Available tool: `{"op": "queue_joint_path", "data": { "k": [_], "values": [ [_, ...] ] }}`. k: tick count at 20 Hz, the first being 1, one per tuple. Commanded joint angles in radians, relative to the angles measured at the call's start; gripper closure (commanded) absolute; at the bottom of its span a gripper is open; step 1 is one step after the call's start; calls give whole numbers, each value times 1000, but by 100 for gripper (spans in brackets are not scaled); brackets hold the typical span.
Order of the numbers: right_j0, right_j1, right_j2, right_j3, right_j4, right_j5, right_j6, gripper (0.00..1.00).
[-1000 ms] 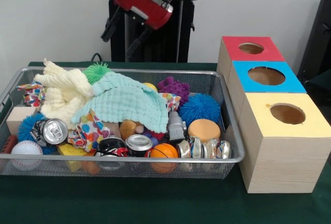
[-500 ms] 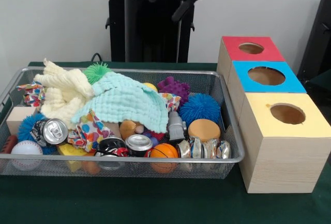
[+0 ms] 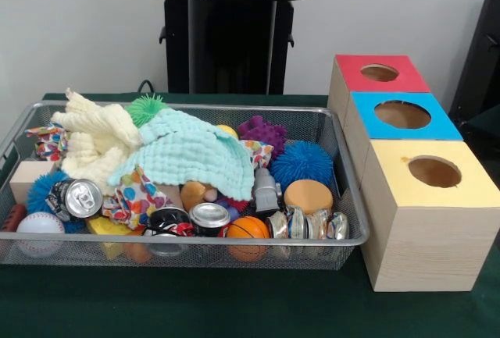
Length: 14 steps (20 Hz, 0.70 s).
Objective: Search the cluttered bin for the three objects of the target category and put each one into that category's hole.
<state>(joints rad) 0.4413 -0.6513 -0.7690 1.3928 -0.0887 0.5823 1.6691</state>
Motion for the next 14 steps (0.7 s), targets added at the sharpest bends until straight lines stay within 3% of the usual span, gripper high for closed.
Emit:
{"op": "queue_joint_path", "data": {
  "k": [1, 14],
  "values": [
    [-63, -62, 73, 58, 32, 76, 147, 0],
    [-248, -263, 250, 192, 52, 39, -22, 0]
  ]
}}
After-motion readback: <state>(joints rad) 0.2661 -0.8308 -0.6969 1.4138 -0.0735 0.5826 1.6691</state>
